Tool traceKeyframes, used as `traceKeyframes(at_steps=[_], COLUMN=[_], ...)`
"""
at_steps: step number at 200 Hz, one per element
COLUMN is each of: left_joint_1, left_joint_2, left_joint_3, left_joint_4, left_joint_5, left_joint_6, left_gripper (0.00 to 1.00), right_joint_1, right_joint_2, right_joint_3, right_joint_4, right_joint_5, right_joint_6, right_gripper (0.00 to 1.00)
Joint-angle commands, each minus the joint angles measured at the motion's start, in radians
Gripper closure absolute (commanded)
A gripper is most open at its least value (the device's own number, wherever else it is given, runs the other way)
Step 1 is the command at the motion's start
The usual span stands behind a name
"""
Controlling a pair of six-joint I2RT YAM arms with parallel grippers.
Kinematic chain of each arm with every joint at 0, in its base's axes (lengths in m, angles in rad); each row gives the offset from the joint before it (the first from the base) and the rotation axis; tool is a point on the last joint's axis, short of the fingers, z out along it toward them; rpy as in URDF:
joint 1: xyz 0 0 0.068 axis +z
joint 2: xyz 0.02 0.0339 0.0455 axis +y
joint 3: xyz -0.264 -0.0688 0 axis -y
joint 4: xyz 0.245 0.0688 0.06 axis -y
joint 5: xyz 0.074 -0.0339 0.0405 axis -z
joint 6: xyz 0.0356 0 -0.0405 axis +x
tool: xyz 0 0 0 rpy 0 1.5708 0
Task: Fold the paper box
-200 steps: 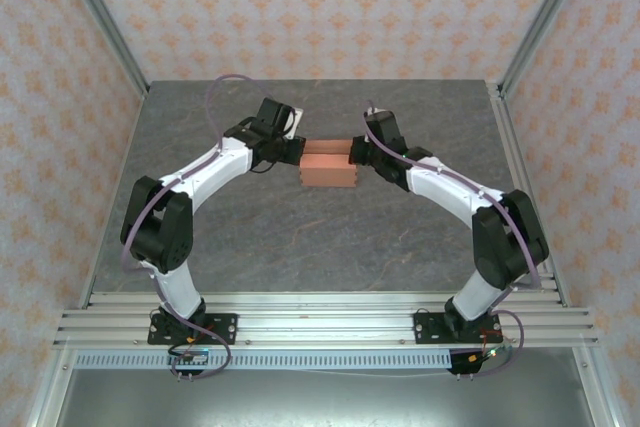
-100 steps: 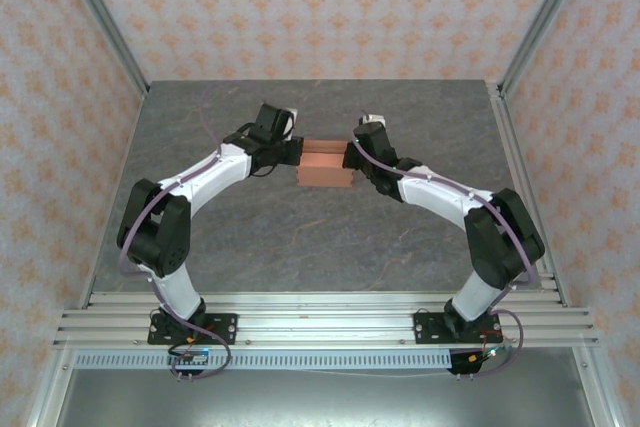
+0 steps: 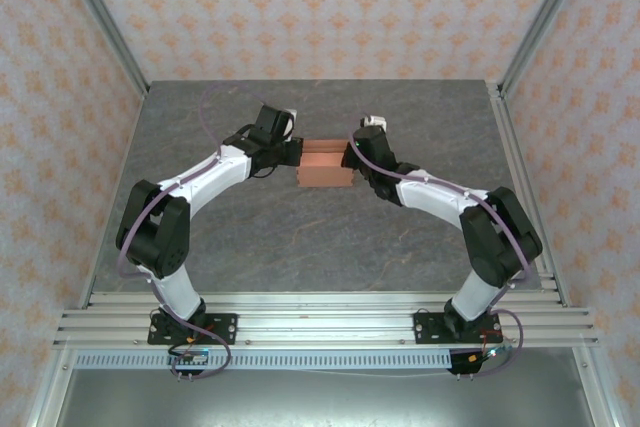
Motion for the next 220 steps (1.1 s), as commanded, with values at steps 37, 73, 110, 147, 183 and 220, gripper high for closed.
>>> traceKeyframes(at_steps=[37, 73, 110, 147, 183, 220], left_joint_1=[-0.015, -0.015, -0.015, -0.015, -0.016, -0.015], left_joint_2=[-0.022, -0.019, -0.017, -0.012, -0.010, -0.014], left_joint_3=[-0.009, -0.011, -0.012, -0.012, -0.012, -0.007], left_joint_4=[0.042, 0.049, 0.051, 0.053, 0.053, 0.043], left_joint_5=[-0.022, -0.019, -0.022, -0.022, -0.025, -0.029], left_joint_6=[-0.018, -0.024, -0.027, -0.031, -0.032, -0.026], left_gripper=[1.00, 1.00, 1.00, 1.00, 1.00, 1.00], right_joint_1=[0.019, 0.019, 0.019, 0.019, 0.019, 0.019], right_joint_2=[0.012, 0.017, 0.013, 0.017, 0.010, -0.003], right_joint_3=[-0.061, -0.081, -0.103, -0.118, -0.121, -0.080], right_joint_4=[0.034, 0.054, 0.068, 0.067, 0.048, -0.041], right_joint_5=[-0.008, -0.012, -0.018, -0.024, -0.022, -0.006], right_joint_6=[-0.033, -0.043, -0.031, -0.033, -0.059, -0.130], right_gripper=[1.00, 1.00, 1.00, 1.00, 1.00, 1.00])
